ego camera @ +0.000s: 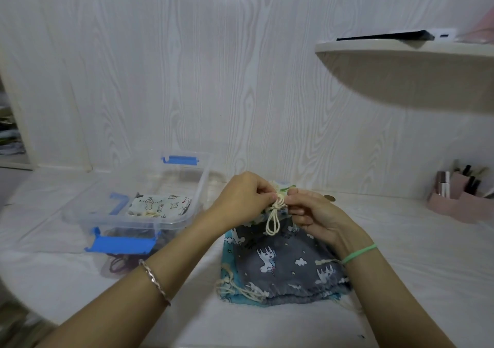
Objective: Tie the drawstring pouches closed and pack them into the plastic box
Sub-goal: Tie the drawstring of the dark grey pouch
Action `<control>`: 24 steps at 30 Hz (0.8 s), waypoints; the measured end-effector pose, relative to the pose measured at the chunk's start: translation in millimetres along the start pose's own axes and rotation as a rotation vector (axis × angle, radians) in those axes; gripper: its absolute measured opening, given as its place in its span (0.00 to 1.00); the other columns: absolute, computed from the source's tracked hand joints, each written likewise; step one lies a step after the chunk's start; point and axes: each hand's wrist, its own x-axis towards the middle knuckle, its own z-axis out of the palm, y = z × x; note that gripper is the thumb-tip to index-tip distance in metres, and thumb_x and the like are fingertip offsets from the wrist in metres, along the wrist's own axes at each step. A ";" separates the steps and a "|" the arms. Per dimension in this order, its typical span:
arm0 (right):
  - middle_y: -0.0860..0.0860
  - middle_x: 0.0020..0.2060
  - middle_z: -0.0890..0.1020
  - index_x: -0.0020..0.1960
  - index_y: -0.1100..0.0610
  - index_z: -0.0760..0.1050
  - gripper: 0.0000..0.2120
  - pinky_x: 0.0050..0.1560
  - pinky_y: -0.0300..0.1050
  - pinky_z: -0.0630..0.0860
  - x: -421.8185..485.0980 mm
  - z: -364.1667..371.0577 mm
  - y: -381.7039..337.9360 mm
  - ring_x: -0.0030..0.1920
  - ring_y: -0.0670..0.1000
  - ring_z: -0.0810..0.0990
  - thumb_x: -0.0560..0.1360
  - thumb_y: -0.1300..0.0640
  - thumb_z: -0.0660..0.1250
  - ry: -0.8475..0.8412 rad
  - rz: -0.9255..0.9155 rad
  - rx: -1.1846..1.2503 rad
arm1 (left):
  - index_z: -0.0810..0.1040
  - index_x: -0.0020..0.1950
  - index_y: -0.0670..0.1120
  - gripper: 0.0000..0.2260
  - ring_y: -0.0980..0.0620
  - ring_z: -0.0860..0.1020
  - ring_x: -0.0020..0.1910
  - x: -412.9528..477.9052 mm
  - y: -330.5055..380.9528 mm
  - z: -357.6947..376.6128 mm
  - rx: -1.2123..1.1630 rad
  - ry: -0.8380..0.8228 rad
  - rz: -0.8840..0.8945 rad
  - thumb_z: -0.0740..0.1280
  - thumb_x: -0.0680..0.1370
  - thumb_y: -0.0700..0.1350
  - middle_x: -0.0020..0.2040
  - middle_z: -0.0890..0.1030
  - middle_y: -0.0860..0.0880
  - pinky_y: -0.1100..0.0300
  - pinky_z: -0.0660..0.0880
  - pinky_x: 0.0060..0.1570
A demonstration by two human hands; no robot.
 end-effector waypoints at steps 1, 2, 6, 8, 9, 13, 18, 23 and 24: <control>0.51 0.29 0.66 0.37 0.58 0.67 0.12 0.19 0.31 0.53 0.3 0.8 -0.5 0.23 0.41 0.62 0.70 0.70 0.68 0.028 -0.026 -0.044 | 0.85 0.44 0.48 0.05 0.55 0.77 0.32 -0.3 0.9 0.9 0.008 0.011 -0.019 0.70 0.75 0.45 0.35 0.84 0.49 0.60 0.74 0.36; 0.51 0.29 0.66 0.36 0.58 0.68 0.12 0.19 0.31 0.54 -0.2 3.7 -1.4 0.23 0.41 0.63 0.71 0.71 0.67 0.059 -0.055 -0.092 | 0.85 0.42 0.49 0.05 0.55 0.77 0.31 -0.4 1.5 1.8 0.018 0.022 -0.034 0.70 0.75 0.45 0.35 0.83 0.49 0.60 0.74 0.35; 0.51 0.26 0.73 0.39 0.59 0.70 0.12 0.21 0.32 0.67 -9.1 21.6 -4.1 0.23 0.44 0.72 0.72 0.74 0.66 0.167 -0.208 -0.227 | 0.83 0.38 0.45 0.07 0.56 0.73 0.24 -0.9 3.8 3.5 0.047 0.051 -0.058 0.67 0.73 0.44 0.30 0.81 0.48 0.62 0.70 0.28; 0.52 0.26 0.78 0.40 0.60 0.73 0.10 0.29 0.37 0.76 -13.0 26.6 -3.1 0.29 0.49 0.78 0.71 0.72 0.70 0.220 -0.323 -0.320 | 0.82 0.37 0.42 0.09 0.56 0.71 0.22 -0.3 3.4 2.5 0.015 0.052 -0.075 0.66 0.74 0.43 0.27 0.77 0.49 0.64 0.67 0.25; 0.53 0.28 0.78 0.40 0.60 0.74 0.09 0.32 0.39 0.76 -13.9 28.0 -2.3 0.30 0.50 0.77 0.70 0.71 0.71 0.245 -0.376 -0.389 | 0.81 0.37 0.40 0.10 0.55 0.70 0.23 0.3 2.6 1.3 -0.004 0.054 -0.082 0.66 0.75 0.43 0.27 0.76 0.49 0.63 0.67 0.26; 0.42 0.24 0.74 0.40 0.60 0.75 0.06 0.31 0.39 0.68 -14.6 32.5 1.1 0.28 0.46 0.65 0.70 0.66 0.71 0.331 -0.545 -0.642 | 0.80 0.37 0.37 0.12 0.54 0.70 0.26 2.4 -1.2 -0.2 -0.062 0.070 -0.099 0.67 0.76 0.43 0.27 0.75 0.50 0.63 0.67 0.28; 0.42 0.33 0.74 0.40 0.52 0.74 0.08 0.33 0.39 0.66 -14.8 37.1 3.9 0.30 0.45 0.67 0.69 0.60 0.73 0.465 -0.739 -0.990 | 0.83 0.39 0.42 0.08 0.60 0.71 0.24 3.0 -2.3 -1.8 -0.197 0.069 -0.152 0.68 0.76 0.43 0.25 0.74 0.55 0.67 0.69 0.26; 0.44 0.36 0.78 0.38 0.52 0.80 0.05 0.39 0.35 0.69 -11.8 33.1 5.0 0.37 0.43 0.75 0.71 0.58 0.74 0.490 -0.795 -1.054 | 0.83 0.45 0.36 0.09 0.56 0.73 0.25 0.2 -0.3 -2.8 -0.406 0.044 -0.232 0.69 0.77 0.42 0.32 0.78 0.45 0.65 0.69 0.25; 0.44 0.36 0.79 0.38 0.52 0.82 0.04 0.38 0.34 0.69 -12.2 33.8 5.8 0.37 0.43 0.75 0.72 0.58 0.73 0.485 -0.788 -1.036 | 0.83 0.45 0.37 0.09 0.57 0.72 0.24 0.4 0.3 -2.9 -0.426 0.039 -0.253 0.69 0.77 0.43 0.31 0.78 0.47 0.66 0.69 0.24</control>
